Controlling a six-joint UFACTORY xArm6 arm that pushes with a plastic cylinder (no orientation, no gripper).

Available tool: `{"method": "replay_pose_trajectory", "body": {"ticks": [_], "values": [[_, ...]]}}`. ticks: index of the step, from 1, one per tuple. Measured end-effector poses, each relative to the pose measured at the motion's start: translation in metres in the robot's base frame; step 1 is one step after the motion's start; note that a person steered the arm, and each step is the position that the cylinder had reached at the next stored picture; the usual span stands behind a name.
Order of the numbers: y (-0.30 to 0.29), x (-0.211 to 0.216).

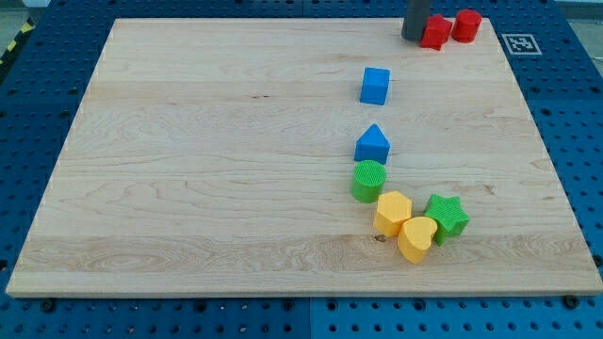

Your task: Slide the green star closer to the green circle

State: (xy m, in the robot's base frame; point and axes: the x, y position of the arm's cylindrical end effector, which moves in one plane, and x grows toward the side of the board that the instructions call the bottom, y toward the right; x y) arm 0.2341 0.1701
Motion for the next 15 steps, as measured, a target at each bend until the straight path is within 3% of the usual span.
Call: {"method": "replay_pose_trajectory", "body": {"ticks": [2, 7, 15], "values": [[0.006, 0.004], [-0.016, 0.170], [-0.016, 0.184]]}}
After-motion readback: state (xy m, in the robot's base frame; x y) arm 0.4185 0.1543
